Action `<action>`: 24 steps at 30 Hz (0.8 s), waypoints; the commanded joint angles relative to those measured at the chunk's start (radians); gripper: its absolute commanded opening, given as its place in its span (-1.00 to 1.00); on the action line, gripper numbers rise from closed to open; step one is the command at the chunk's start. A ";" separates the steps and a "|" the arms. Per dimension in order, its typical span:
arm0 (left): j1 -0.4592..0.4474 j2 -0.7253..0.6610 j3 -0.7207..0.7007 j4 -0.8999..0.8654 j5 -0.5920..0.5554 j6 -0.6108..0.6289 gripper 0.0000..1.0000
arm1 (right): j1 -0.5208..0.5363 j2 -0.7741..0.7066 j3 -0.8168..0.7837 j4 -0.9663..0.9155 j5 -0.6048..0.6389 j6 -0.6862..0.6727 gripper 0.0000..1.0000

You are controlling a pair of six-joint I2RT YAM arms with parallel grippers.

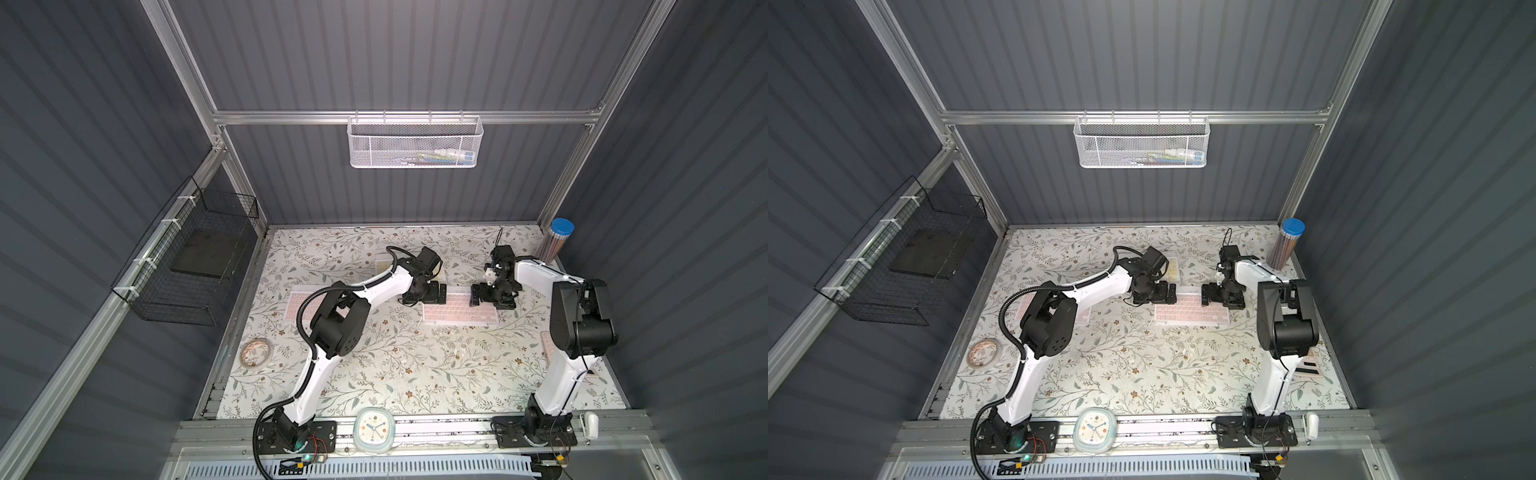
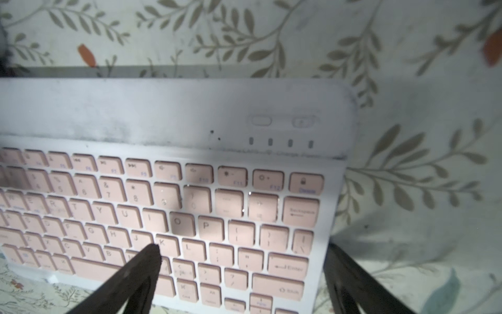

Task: Stack the numeric keypads
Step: Move the numeric keypad to the center of the board.

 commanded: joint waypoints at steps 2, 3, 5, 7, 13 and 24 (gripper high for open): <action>-0.010 -0.032 -0.054 -0.035 0.036 0.003 0.99 | 0.058 0.005 0.021 -0.012 -0.045 0.004 0.86; -0.012 -0.041 -0.064 -0.036 0.039 0.003 1.00 | 0.071 0.000 0.016 -0.010 -0.049 0.009 0.86; -0.012 -0.064 -0.088 -0.040 0.035 0.003 0.99 | 0.095 -0.011 0.001 -0.007 -0.048 0.027 0.86; -0.012 -0.086 -0.110 -0.050 0.030 0.005 0.99 | 0.124 -0.021 -0.016 -0.008 -0.048 0.041 0.85; -0.013 -0.168 -0.192 -0.065 0.033 0.000 0.99 | 0.185 -0.077 -0.092 0.012 -0.061 0.124 0.83; -0.036 -0.253 -0.324 -0.017 0.109 -0.013 0.99 | 0.209 -0.099 -0.151 0.040 0.051 0.269 0.83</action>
